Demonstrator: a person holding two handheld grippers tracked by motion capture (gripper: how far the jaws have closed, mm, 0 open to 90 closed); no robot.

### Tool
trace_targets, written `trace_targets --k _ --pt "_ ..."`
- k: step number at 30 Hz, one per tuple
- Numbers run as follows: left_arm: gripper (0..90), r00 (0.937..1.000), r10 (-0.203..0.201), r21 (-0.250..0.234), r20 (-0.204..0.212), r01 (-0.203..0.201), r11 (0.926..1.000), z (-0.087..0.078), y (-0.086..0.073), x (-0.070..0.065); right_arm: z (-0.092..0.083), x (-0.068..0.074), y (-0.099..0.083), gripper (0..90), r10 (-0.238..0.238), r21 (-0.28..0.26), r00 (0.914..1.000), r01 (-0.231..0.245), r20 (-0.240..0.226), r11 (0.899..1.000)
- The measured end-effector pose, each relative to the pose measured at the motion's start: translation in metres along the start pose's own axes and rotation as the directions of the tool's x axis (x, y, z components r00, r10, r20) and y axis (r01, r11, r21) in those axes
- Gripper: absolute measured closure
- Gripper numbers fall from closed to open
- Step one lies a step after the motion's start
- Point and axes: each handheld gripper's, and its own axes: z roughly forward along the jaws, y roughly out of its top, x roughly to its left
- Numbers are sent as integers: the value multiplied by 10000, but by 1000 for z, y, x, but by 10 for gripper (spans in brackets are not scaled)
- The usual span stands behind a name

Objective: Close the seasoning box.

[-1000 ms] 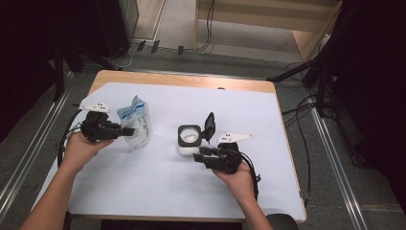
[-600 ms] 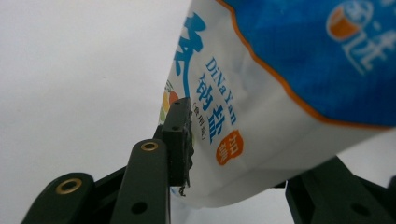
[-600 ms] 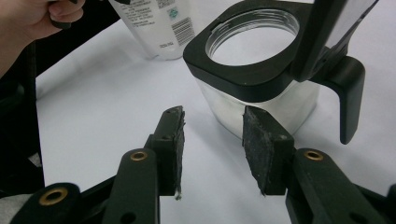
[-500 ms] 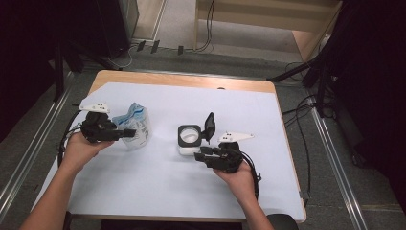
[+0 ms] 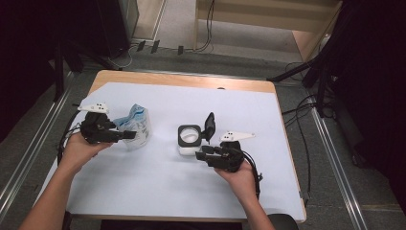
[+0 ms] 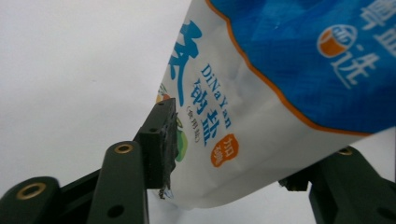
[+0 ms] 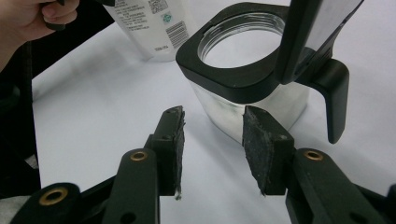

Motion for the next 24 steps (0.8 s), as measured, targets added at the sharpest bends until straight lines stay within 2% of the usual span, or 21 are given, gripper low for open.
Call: trace_targets --k 14,16,24 --pt "412 10000 -36 -68 -37 35 10000 -6 -1 -2 -6 -4 2 600 68 -118 9999 -67 105 9999" --pt "406 9999 -102 -9 -104 102 9999 -7 -1 -2 -9 -4 3 615 -73 -156 9997 77 219 9998" --pt "397 9996 -187 -50 -199 186 9998 -14 -7 -3 -22 -12 6 735 -16 -142 9999 18 134 9999"
